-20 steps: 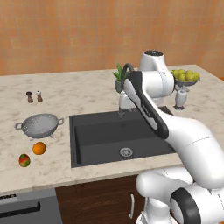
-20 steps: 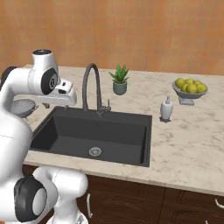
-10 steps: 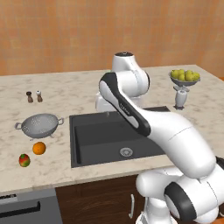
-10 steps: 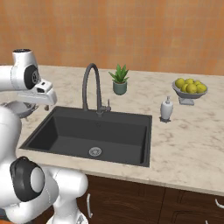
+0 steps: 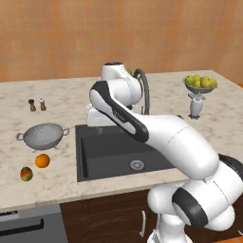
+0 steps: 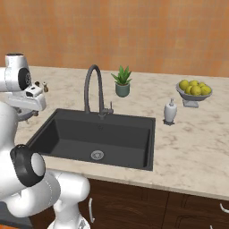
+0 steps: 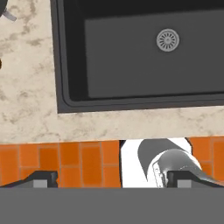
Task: Put the colander in the sink, put the orange, mango in the colander, and turn on the sink faucet and pour water over the colander.
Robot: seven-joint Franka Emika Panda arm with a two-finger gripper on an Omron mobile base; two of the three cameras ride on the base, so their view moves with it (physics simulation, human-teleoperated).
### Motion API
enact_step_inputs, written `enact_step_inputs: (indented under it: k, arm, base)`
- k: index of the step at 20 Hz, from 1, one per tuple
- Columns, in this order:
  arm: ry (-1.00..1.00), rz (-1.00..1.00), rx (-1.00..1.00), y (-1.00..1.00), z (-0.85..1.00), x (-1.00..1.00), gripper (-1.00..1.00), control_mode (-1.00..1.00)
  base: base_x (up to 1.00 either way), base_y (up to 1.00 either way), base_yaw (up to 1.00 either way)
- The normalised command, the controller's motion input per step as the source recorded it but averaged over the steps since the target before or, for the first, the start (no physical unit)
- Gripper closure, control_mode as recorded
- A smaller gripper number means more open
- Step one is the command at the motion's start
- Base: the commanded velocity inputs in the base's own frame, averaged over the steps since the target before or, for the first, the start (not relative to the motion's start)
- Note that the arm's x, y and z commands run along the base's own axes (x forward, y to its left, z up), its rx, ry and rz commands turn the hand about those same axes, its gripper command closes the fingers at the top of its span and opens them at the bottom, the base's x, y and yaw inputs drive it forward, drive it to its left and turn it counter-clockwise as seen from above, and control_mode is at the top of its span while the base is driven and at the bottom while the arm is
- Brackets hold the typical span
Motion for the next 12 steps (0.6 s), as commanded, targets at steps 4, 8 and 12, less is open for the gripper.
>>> enact_step_inputs:
  k: [4,8,12]
  arm:
    - [0.03,-0.03,0.08,0.1,-0.15,0.0,-1.0,-1.0]
    - [0.03,0.0,0.02,0.01,-0.04,0.0,-1.0,-1.0]
    - [0.02,0.0,0.0,0.06,-0.01,0.0,-1.0,-1.0]
  base:
    - [0.0,0.0,0.0]
    - [0.0,0.0,0.0]
    - [0.0,0.0,0.0]
